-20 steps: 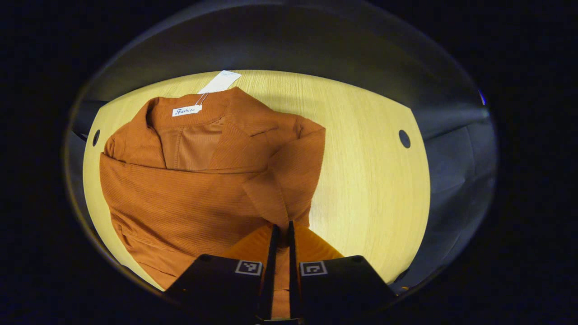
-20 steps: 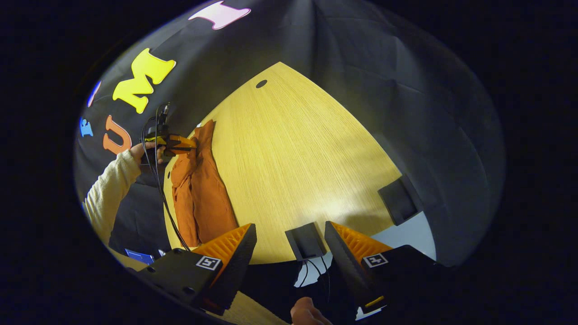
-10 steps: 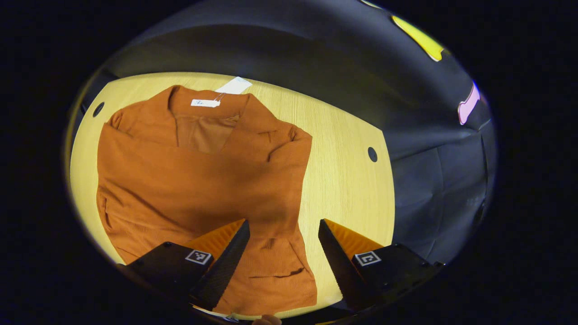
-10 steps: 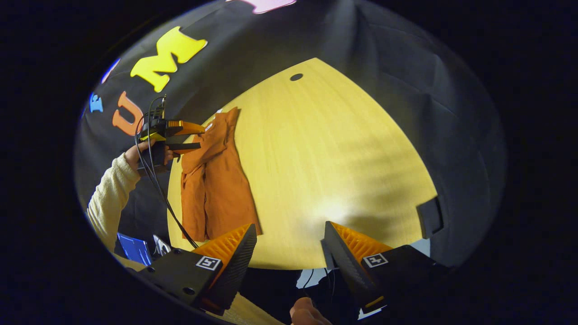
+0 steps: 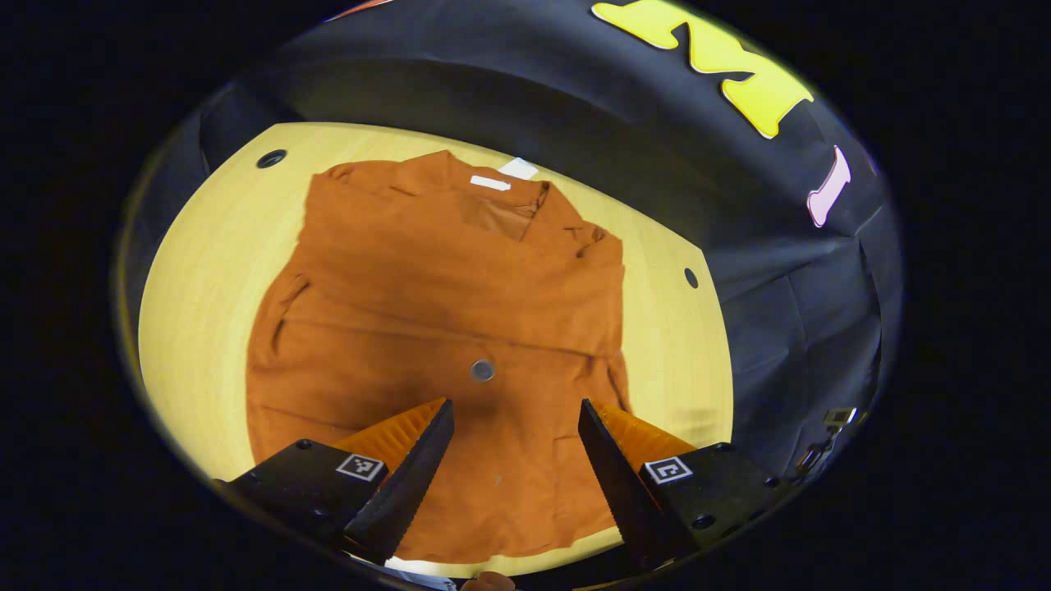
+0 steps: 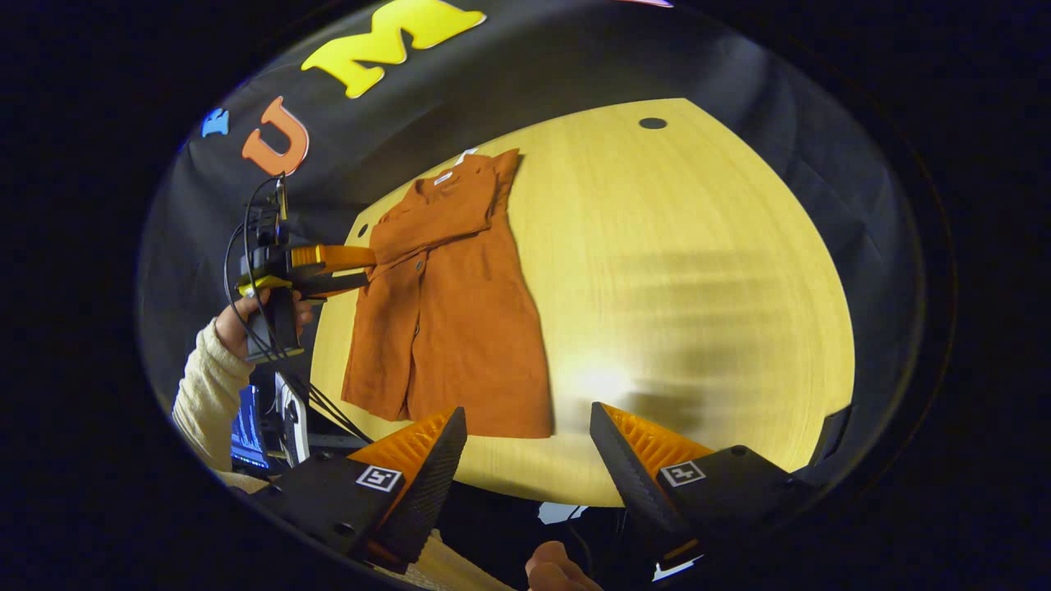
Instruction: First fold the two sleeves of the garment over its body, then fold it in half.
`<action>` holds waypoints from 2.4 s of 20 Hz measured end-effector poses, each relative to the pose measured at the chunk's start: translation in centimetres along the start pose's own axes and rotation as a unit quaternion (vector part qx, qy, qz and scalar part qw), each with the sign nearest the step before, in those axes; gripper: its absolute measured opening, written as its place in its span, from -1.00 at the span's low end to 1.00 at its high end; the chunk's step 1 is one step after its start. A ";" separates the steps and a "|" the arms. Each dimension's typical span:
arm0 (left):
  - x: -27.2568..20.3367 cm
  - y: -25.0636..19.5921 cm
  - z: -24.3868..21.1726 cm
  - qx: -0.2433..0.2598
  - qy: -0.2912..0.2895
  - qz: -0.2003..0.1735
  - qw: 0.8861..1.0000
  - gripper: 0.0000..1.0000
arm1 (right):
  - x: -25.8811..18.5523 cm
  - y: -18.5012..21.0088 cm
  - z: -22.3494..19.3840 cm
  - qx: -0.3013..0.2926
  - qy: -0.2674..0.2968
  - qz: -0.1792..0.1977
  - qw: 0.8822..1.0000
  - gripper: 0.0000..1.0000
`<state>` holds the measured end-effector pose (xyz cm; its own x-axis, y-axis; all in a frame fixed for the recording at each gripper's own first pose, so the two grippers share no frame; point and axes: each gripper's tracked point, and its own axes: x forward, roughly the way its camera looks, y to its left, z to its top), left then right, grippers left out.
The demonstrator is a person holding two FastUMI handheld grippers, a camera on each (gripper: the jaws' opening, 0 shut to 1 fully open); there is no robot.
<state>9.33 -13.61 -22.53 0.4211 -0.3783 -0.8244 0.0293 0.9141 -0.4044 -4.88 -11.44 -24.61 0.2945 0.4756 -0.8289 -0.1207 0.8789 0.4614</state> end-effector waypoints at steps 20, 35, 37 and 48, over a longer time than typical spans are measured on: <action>-8.7 20.8 -14.0 -0.030 0.141 0.023 0.989 0.98 | 8.5 -0.7 -3.5 0.016 0.137 -0.057 0.989 0.96; -8.1 19.7 -14.8 -0.035 0.214 -0.079 0.973 0.59 | 11.0 1.4 -5.1 0.072 0.197 0.054 0.976 0.83; -7.6 19.4 -14.9 -0.024 0.206 -0.067 0.976 0.51 | 11.1 1.7 -5.0 0.071 0.197 0.059 0.976 0.83; -8.5 19.3 -17.8 -0.019 0.233 -0.018 0.972 0.34 | 11.4 1.4 -5.1 0.084 0.195 0.061 0.975 0.66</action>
<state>-9.80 4.59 -30.40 -0.0369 -0.4438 -0.8954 -0.0011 0.8960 -0.4440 -6.49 -4.63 -35.06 -0.0986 0.5829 -0.8066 0.0342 0.8120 0.5826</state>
